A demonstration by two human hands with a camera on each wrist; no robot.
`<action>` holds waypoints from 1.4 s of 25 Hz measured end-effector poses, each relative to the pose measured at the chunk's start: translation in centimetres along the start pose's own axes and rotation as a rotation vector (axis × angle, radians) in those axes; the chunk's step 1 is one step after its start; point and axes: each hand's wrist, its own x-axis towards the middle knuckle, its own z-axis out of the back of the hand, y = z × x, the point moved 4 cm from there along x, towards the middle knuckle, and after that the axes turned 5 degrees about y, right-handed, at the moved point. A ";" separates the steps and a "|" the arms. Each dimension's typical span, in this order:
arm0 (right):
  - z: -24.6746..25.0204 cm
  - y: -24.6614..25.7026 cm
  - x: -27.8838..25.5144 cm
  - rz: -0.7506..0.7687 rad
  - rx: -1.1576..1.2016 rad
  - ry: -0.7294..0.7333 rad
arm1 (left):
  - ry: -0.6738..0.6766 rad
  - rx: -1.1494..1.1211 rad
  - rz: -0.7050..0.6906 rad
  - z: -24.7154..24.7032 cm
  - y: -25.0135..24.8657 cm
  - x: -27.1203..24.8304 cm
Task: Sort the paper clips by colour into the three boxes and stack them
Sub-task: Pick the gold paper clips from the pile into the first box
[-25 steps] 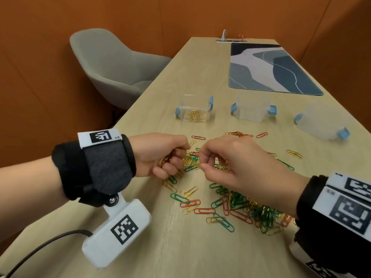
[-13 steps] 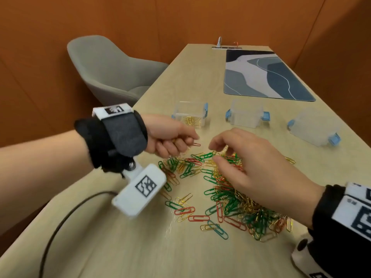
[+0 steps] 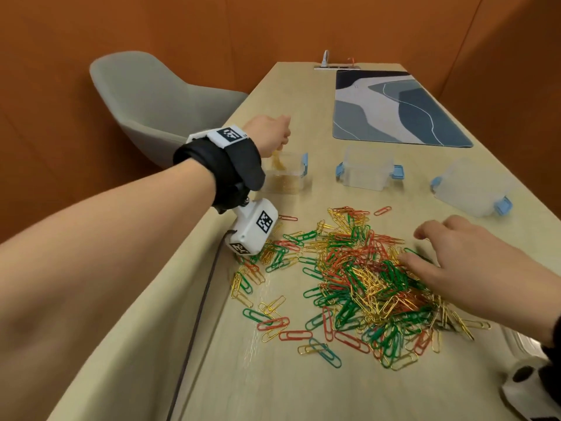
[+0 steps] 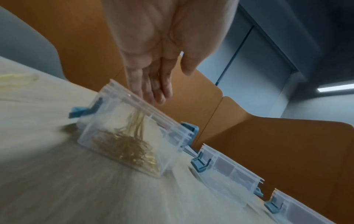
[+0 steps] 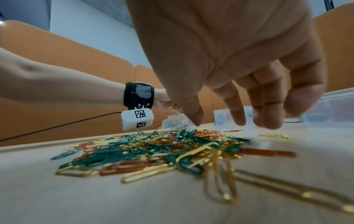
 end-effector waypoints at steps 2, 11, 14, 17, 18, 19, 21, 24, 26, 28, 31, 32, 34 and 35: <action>0.0 0.0 -0.2 -0.010 0.034 0.053 | 0.009 0.258 -0.054 0.1 -0.1 -0.3; -0.7 2.9 -0.7 0.305 0.125 0.109 | 0.095 0.800 -0.218 2.1 2.4 -5.5; -0.3 2.9 -0.8 0.301 0.176 0.072 | 0.074 0.679 -0.226 4.0 2.0 -7.5; 0.1 1.9 -0.7 0.178 0.131 -0.011 | -0.107 0.571 -0.149 8.0 1.8 -8.3; 0.0 1.7 -0.7 0.137 0.088 0.005 | -0.100 0.630 -0.076 8.8 2.5 -8.2; -0.3 1.5 -0.5 0.110 0.054 0.044 | -0.050 0.735 0.012 9.1 3.5 -8.2; -0.7 1.6 -0.3 0.114 0.047 0.100 | 0.089 0.945 0.166 8.4 6.1 -8.2; -0.9 2.3 -0.3 0.199 0.134 0.088 | 0.102 1.047 0.149 7.8 8.0 -7.5; -0.6 2.8 -0.5 0.271 0.180 0.084 | 0.058 1.029 0.117 8.2 7.9 -6.2; -0.6 3.4 -1.0 0.364 0.227 0.136 | 0.104 1.099 0.145 8.4 8.2 -5.1; -0.5 3.8 -1.4 0.455 0.320 0.178 | 0.197 1.212 0.104 7.6 8.2 -4.7; -0.5 3.8 -1.3 0.469 0.343 0.181 | 0.209 1.218 0.067 7.2 8.0 -5.1; -0.6 3.9 -1.0 0.498 0.376 0.181 | 0.236 1.205 -0.018 5.9 7.3 -6.7; -0.7 4.0 -0.9 0.514 0.392 0.180 | 0.259 1.185 -0.062 5.0 6.9 -7.7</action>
